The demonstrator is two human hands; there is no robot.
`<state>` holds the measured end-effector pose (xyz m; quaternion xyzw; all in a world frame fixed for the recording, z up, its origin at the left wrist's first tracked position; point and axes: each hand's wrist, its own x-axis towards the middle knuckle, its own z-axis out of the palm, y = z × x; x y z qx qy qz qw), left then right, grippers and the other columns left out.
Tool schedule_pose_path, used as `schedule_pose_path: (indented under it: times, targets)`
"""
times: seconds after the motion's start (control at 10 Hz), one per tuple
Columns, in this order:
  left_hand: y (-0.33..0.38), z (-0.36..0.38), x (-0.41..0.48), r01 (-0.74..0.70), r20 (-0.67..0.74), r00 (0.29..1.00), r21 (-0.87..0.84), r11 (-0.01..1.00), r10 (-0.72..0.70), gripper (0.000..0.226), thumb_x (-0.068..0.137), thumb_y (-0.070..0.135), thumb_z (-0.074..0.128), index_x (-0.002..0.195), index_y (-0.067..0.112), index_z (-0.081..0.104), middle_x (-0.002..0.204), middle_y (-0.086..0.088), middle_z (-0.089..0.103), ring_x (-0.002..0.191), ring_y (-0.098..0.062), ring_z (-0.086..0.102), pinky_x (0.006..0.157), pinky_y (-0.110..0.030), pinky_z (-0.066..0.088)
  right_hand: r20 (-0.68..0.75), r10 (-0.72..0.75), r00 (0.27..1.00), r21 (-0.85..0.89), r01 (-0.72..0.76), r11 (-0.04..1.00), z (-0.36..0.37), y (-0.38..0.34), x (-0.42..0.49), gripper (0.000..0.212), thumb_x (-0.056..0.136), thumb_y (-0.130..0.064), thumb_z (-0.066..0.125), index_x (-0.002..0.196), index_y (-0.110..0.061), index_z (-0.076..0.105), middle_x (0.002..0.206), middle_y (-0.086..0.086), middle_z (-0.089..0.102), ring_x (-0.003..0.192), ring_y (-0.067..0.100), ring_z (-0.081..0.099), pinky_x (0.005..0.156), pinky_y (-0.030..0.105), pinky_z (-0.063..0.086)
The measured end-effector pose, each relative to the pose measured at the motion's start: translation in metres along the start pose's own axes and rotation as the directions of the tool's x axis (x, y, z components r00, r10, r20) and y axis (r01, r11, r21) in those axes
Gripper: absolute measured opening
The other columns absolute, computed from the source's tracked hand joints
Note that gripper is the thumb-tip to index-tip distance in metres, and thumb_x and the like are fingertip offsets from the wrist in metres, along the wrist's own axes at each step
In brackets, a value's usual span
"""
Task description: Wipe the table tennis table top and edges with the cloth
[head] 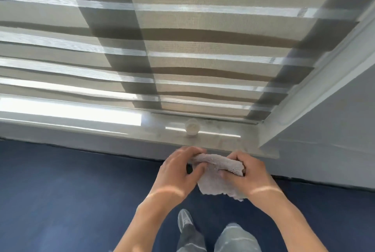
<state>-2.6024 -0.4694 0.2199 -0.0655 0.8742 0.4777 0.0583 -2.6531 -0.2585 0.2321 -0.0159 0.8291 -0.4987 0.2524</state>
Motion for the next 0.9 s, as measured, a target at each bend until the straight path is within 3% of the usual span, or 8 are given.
schedule_pose_path:
  times: [0.1, 0.2, 0.4, 0.5, 0.6, 0.7, 0.8, 0.9]
  targets:
    - [-0.015, 0.003, 0.032, 0.056, -0.003, 0.998, 0.0, 0.998, -0.056, 0.029, 0.091, 0.056, 0.055, 0.12, 0.062, 0.051, 0.123, 0.041, 0.055, 0.119, 0.011, 0.05, 0.1, -0.023, 0.045, -0.175, 0.02, 0.984, 0.074, -0.007, 0.997, 0.0, 0.017, 0.025, 0.025, 0.086, -0.019, 0.079, 0.086, -0.042, 0.069, 0.075, -0.011, 0.072, 0.065, 0.005, 0.064, 0.057, 0.018, 0.05]
    - [-0.03, 0.009, 0.065, 0.128, 0.033, 0.991, 0.016, 0.992, -0.128, 0.024, 0.098, 0.047, 0.058, 0.12, 0.056, 0.056, 0.114, 0.04, 0.059, 0.117, 0.011, 0.051, 0.103, -0.029, 0.046, -0.318, 0.18, 0.931, 0.219, -0.112, 0.969, -0.004, 0.047, 0.067, 0.013, 0.091, -0.023, 0.079, 0.091, -0.032, 0.069, 0.081, -0.007, 0.074, 0.074, 0.007, 0.068, 0.059, 0.019, 0.05]
    - [-0.063, 0.033, 0.107, 0.217, 0.089, 0.972, 0.027, 0.976, -0.218, 0.022, 0.1, 0.041, 0.058, 0.118, 0.052, 0.06, 0.111, 0.035, 0.063, 0.11, 0.012, 0.054, 0.099, -0.021, 0.045, -0.351, 0.426, 0.834, 0.277, -0.342, 0.898, -0.019, 0.127, 0.188, 0.007, 0.1, -0.016, 0.068, 0.106, -0.015, 0.065, 0.106, 0.007, 0.07, 0.088, 0.02, 0.064, 0.07, 0.03, 0.05]
    - [-0.081, 0.051, 0.123, 0.246, 0.108, 0.961, 0.07, 0.967, -0.253, 0.022, 0.101, 0.034, 0.058, 0.121, 0.043, 0.064, 0.109, 0.03, 0.066, 0.111, 0.014, 0.055, 0.096, -0.012, 0.042, -0.303, 0.463, 0.833, 0.242, -0.403, 0.883, -0.024, 0.161, 0.24, 0.025, 0.098, -0.017, 0.07, 0.121, -0.006, 0.067, 0.115, 0.013, 0.07, 0.106, 0.032, 0.067, 0.09, 0.039, 0.056]
    - [-0.094, 0.065, 0.132, 0.277, 0.139, 0.947, 0.102, 0.955, -0.29, 0.022, 0.102, 0.035, 0.054, 0.119, 0.045, 0.064, 0.112, 0.035, 0.063, 0.11, 0.022, 0.051, 0.088, 0.0, 0.036, -0.352, 0.457, 0.817, 0.189, -0.416, 0.889, -0.027, 0.186, 0.277, 0.037, 0.097, -0.016, 0.07, 0.132, -0.006, 0.064, 0.131, 0.015, 0.068, 0.12, 0.034, 0.064, 0.102, 0.041, 0.054]
    - [-0.106, 0.072, 0.132, 0.336, 0.148, 0.925, 0.114, 0.935, -0.351, 0.02, 0.102, 0.039, 0.052, 0.113, 0.054, 0.061, 0.11, 0.037, 0.063, 0.111, 0.019, 0.053, 0.092, -0.008, 0.039, -0.425, 0.497, 0.757, 0.091, -0.51, 0.855, -0.03, 0.205, 0.29, 0.047, 0.1, -0.017, 0.063, 0.144, -0.004, 0.052, 0.144, 0.016, 0.059, 0.129, 0.037, 0.058, 0.098, 0.036, 0.05]
    - [-0.109, 0.07, 0.132, 0.37, 0.141, 0.912, 0.125, 0.92, -0.386, 0.021, 0.102, 0.039, 0.052, 0.108, 0.058, 0.06, 0.107, 0.042, 0.061, 0.111, 0.018, 0.053, 0.089, -0.006, 0.038, -0.484, 0.494, 0.722, 0.15, -0.487, 0.86, -0.031, 0.216, 0.286, 0.047, 0.099, -0.019, 0.063, 0.142, -0.003, 0.05, 0.14, 0.018, 0.057, 0.121, 0.038, 0.06, 0.085, 0.036, 0.051]
    - [-0.106, 0.067, 0.133, 0.383, 0.129, 0.909, 0.116, 0.916, -0.396, 0.022, 0.102, 0.038, 0.053, 0.108, 0.058, 0.06, 0.108, 0.038, 0.063, 0.111, 0.018, 0.053, 0.086, -0.005, 0.038, -0.531, 0.434, 0.728, 0.155, -0.42, 0.894, -0.035, 0.216, 0.262, 0.048, 0.099, -0.016, 0.064, 0.143, -0.005, 0.05, 0.141, 0.019, 0.052, 0.124, 0.037, 0.057, 0.093, 0.037, 0.05]
